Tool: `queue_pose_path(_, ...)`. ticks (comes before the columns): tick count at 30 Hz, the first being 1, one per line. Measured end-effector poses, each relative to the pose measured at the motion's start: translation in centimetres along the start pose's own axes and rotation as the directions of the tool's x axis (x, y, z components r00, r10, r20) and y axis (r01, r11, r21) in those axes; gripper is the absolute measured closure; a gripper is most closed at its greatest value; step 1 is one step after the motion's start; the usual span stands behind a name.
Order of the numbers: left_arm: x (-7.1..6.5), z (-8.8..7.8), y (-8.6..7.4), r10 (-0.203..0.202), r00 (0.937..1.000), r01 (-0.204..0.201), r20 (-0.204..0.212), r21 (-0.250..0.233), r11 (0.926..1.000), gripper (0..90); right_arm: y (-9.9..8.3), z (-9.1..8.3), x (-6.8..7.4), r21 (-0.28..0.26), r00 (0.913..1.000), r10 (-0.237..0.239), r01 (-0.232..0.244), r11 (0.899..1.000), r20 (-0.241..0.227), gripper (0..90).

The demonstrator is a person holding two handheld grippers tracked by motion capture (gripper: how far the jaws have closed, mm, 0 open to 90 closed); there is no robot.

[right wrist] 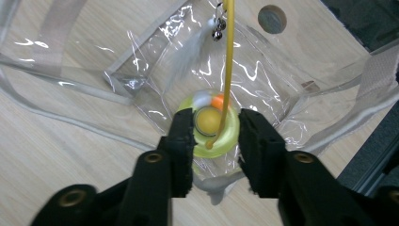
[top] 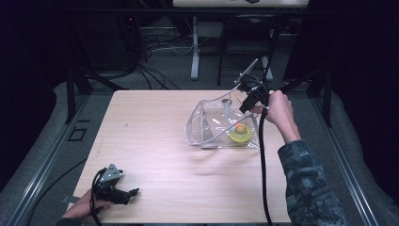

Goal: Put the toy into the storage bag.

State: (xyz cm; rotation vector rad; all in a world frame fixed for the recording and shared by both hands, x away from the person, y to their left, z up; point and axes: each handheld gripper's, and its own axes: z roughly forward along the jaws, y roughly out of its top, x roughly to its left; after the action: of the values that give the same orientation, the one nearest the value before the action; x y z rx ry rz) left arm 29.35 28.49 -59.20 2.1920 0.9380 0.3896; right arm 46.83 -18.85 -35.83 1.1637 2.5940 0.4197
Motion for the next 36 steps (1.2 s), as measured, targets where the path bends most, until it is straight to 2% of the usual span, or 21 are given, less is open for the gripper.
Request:
queue_pose_path(2, 0.0, 0.0, 0.0, 0.0, 1.0, 0.0, 0.0, 0.0, 1.0, 0.0, -0.1, -0.2, 0.0, -0.017, 0.9999, 0.006, -0.007, 1.0, -0.014, 61.2)
queue_pose_path(3, 0.0, 0.0, 0.0, 0.0, 1.0, 0.0, 0.0, 0.0, 1.0, 0.0, -0.3, -0.8, 0.0, -0.042, 0.9997, 0.009, -0.01, 0.999, -0.021, 56.4)
queue_pose_path(5, 0.0, 0.0, 0.0, 0.0, 1.0, 0.0, 0.0, 0.0, 1.0, 0.0, -0.6, -1.4, -0.2, -0.072, 0.9987, 0.006, -0.01, 0.997, -0.05, 52.5)
queue_pose_path(6, 0.0, 0.0, 0.0, 0.0, 1.0, 0.0, 0.0, 0.0, 1.0, 0.0, -0.6, -1.4, -0.2, -0.072, 0.9987, 0.006, -0.01, 0.997, -0.05, 52.5)
queue_pose_path(7, 0.0, 0.0, 0.0, 0.0, 1.0, 0.0, 0.0, 0.0, 1.0, 0.0, -0.9, -2.0, -0.3, -0.111, 0.997, 0.012, -0.021, 0.994, -0.077, 46.3)
queue_pose_path(8, 0.0, 0.0, 0.0, 0.0, 1.0, 0.0, 0.0, 0.0, 1.0, 0.0, -0.9, -2.0, -0.3, -0.111, 0.997, 0.012, -0.021, 0.994, -0.077, 46.3)
queue_pose_path(9, 0.0, 0.0, 0.0, 0.0, 1.0, 0.0, 0.0, 0.0, 1.0, 0.0, -1.2, -2.5, -0.3, -0.138, 0.9966, 0.013, -0.024, 0.99, -0.081, 38.3)
queue_pose_path(12, 0.0, 0.0, 0.0, 0.0, 1.0, 0.0, 0.0, 0.0, 1.0, 0.0, -1.9, -3.3, -0.1, -0.172, 0.9977, 0.025, -0.036, 0.984, -0.062, 20.3)
queue_pose_path(14, 0.0, 0.0, 0.0, -0.001, 1.0, 0.001, 0.0, 0.0, 1.0, 0.0, -2.4, -3.7, 0.0, -0.198, 0.9972, 0.031, -0.043, 0.979, -0.068, 15.7)
queue_pose_path(18, 0.0, 0.0, 0.0, 0.0, 1.0, 0.0, 0.0, 0.0, 1.0, 0.0, -3.1, -4.3, 0.1, -0.228, 0.9981, 0.031, -0.042, 0.973, -0.054, 12.8)
queue_pose_path(21, 0.0, 0.0, 0.0, 0.0, 1.0, 0.0, 0.0, 0.0, 1.0, 0.0, -4.1, -5.0, 0.1, -0.262, 0.9983, 0.042, -0.051, 0.964, -0.039, 5.3)
queue_pose_path(23, 0.0, 0.0, 0.0, -0.001, 1.0, 0.001, -0.001, -0.002, 1.0, 0.0, -4.4, -5.1, 0.0, -0.263, 0.9982, 0.043, -0.053, 0.963, -0.042, 4.6)
queue_pose_path(24, 0.0, 0.0, 0.0, -0.001, 1.0, 0.001, -0.002, -0.003, 1.0, 0.0, -5.0, -5.3, -0.1, -0.28, 0.9977, 0.055, -0.064, 0.958, -0.041, 4.1)
queue_pose_path(26, 0.0, 0.0, 0.0, -0.001, 1.0, 0.001, -0.001, -0.003, 1.0, 0.0, -5.4, -5.4, -0.2, -0.281, 0.9975, 0.055, -0.066, 0.957, -0.044, 3.2)
queue_pose_path(27, 0.0, 0.0, 0.0, -0.002, 1.0, 0.002, -0.001, -0.003, 1.0, 0.0, -6.1, -5.4, -0.3, -0.295, 0.9969, 0.065, -0.075, 0.953, -0.045, 3.0)
queue_pose_path(36, 0.0, 0.0, 0.0, 0.0, 1.0, 0.0, -0.002, -0.003, 1.0, 0.0, -8.6, -4.2, -0.5, -0.295, 0.9965, 0.075, -0.082, 0.952, -0.038, 2.9)
